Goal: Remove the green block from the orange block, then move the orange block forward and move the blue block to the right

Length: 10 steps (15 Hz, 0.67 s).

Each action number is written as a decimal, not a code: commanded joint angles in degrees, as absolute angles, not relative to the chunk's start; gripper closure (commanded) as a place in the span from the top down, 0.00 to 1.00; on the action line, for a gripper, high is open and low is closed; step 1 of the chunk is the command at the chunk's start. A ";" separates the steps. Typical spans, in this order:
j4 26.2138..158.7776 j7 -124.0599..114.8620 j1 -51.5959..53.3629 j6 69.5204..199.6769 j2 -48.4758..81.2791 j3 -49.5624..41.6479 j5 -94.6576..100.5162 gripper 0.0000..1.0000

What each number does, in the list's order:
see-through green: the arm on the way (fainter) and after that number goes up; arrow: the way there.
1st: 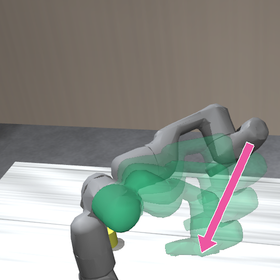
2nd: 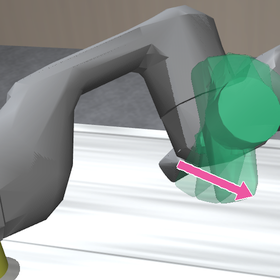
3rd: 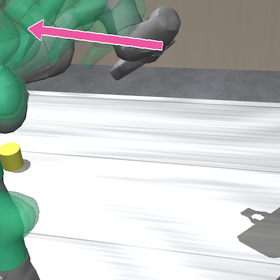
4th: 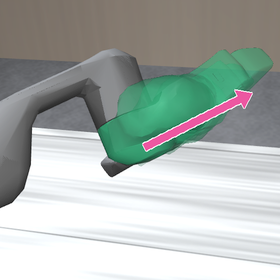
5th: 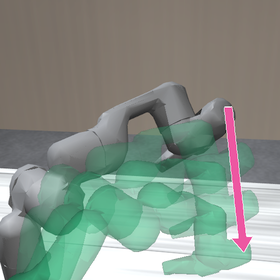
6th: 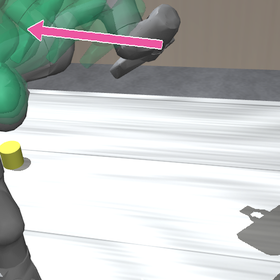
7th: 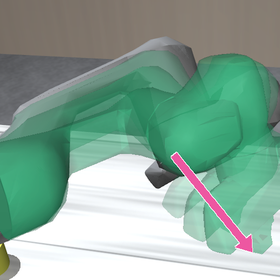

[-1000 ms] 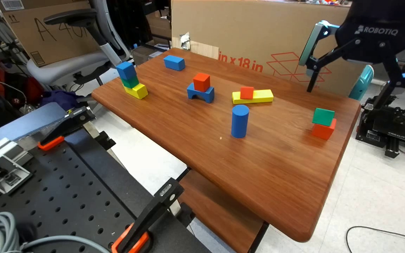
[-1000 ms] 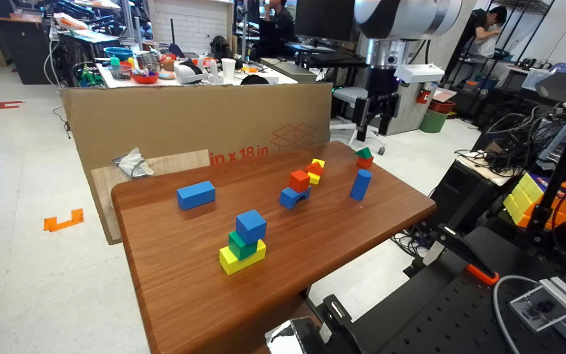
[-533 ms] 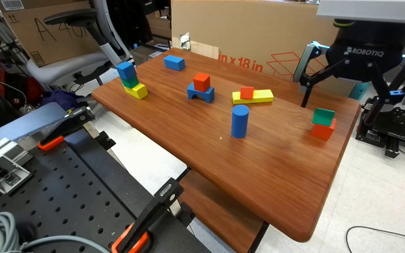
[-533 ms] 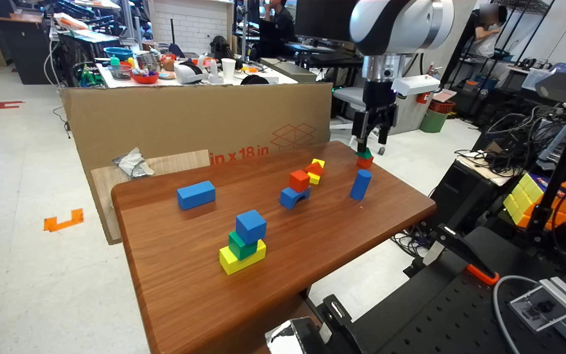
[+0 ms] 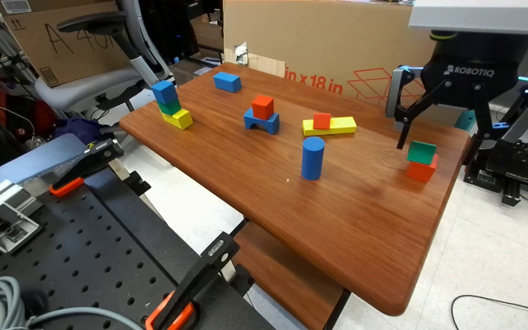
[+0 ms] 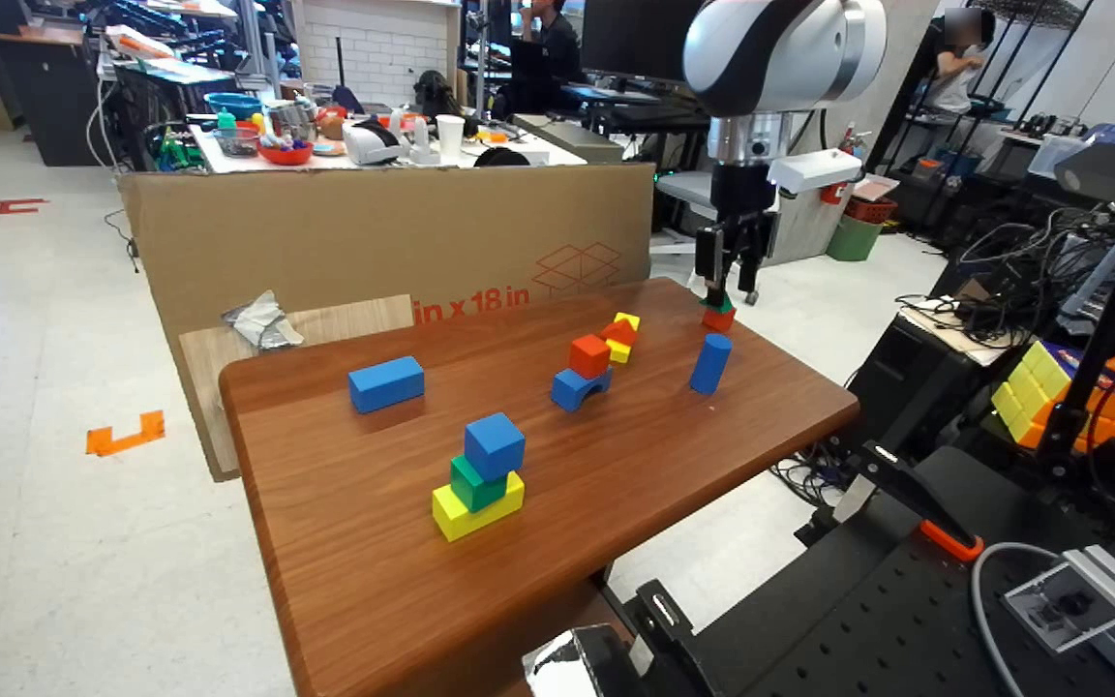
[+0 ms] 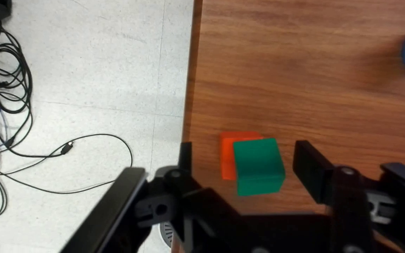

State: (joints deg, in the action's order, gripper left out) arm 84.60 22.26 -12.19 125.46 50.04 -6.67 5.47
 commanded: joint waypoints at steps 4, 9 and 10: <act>81.84 20.61 -12.01 126.14 51.66 -6.42 7.42 0.21; 82.42 20.53 -11.88 126.32 51.01 -6.42 7.50 0.08; 82.74 20.67 -11.87 126.27 50.49 -6.24 7.36 0.08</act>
State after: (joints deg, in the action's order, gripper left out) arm 83.67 21.98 -11.91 125.47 50.22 -6.68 5.54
